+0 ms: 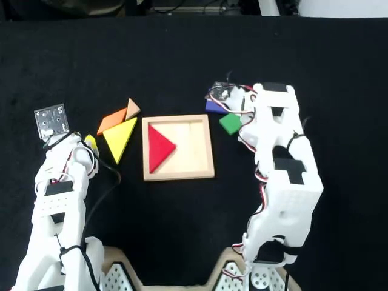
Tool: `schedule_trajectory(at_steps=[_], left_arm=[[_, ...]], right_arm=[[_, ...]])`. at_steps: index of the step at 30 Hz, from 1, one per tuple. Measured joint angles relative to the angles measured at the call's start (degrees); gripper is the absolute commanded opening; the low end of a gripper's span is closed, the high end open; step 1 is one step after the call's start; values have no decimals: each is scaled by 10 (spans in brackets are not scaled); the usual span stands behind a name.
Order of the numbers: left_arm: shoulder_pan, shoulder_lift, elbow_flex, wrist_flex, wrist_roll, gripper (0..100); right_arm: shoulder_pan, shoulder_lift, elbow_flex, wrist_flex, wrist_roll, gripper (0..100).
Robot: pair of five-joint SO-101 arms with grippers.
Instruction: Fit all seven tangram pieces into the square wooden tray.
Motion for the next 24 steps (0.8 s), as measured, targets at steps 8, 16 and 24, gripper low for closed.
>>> schedule_trajectory(at_steps=[8, 16, 24], left_arm=[[0, 0, 0, 0, 0, 152], [0, 0, 0, 0, 0, 152], [0, 0, 0, 0, 0, 152]], right_arm=[[-40, -112, -24, 84, 0, 148], [-200, -108, -96, 92, -27, 148], [-273, 57, -284, 127, -28, 151]])
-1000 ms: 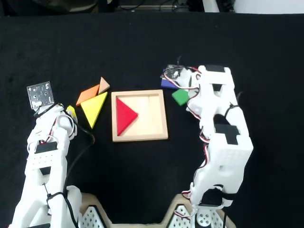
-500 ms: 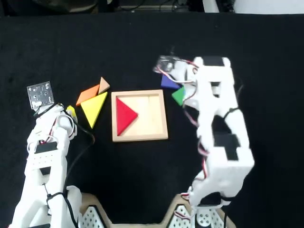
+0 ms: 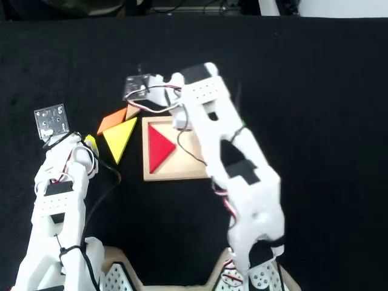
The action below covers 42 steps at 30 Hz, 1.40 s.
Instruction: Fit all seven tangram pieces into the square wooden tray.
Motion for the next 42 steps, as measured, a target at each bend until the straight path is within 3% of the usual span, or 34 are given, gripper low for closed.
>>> schedule_trajectory(at_steps=[11, 16, 22, 27, 38, 42], left_arm=[[0, 0, 0, 0, 0, 152], [0, 0, 0, 0, 0, 152], [0, 0, 0, 0, 0, 152], [0, 0, 0, 0, 0, 152], [0, 0, 0, 0, 0, 152], [0, 0, 0, 0, 0, 152]], right_arm=[[-47, 232, -346, 139, 0, 151], [-48, 302, -440, 152, 0, 152], [-48, 308, -453, 153, 0, 155], [-53, 309, -449, 153, 0, 230], [-68, 308, -438, 154, -6, 227], [-48, 268, -429, 154, -20, 75]])
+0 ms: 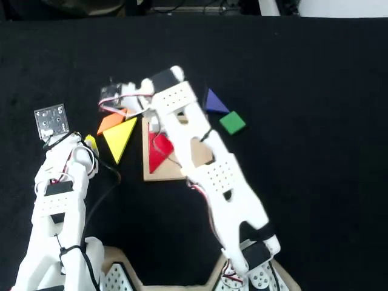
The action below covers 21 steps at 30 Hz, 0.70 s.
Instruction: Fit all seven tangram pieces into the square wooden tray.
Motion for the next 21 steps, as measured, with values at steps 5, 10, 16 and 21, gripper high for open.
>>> schedule_trajectory(at_steps=[5, 10, 16, 21], left_arm=[[0, 0, 0, 0, 0, 152], [0, 0, 0, 0, 0, 152], [0, 0, 0, 0, 0, 152], [0, 0, 0, 0, 0, 152]], right_arm=[[54, -59, 82, 0, -32, 23], [55, -59, 184, -9, -27, 12], [51, -49, 185, -34, -27, 12], [40, -9, 135, -38, -27, 12]])
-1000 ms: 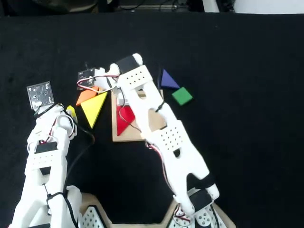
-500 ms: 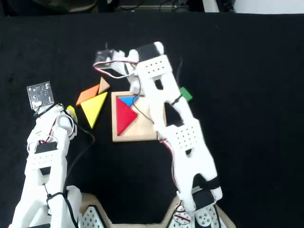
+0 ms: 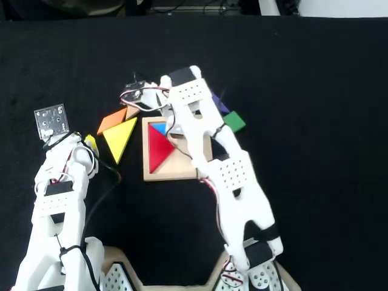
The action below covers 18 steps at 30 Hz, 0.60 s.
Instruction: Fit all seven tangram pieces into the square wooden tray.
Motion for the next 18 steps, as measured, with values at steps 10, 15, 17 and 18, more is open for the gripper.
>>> schedule_trajectory(at_steps=[10, 15, 17, 18], left_arm=[[0, 0, 0, 0, 0, 152], [0, 0, 0, 0, 0, 152], [0, 0, 0, 0, 0, 152], [0, 0, 0, 0, 0, 152]], right_arm=[[-11, 71, -127, 4, 0, 12], [-14, 77, -171, 38, 0, 11], [-15, 77, -180, 38, 0, 11], [-15, 76, -180, 38, 0, 11]])
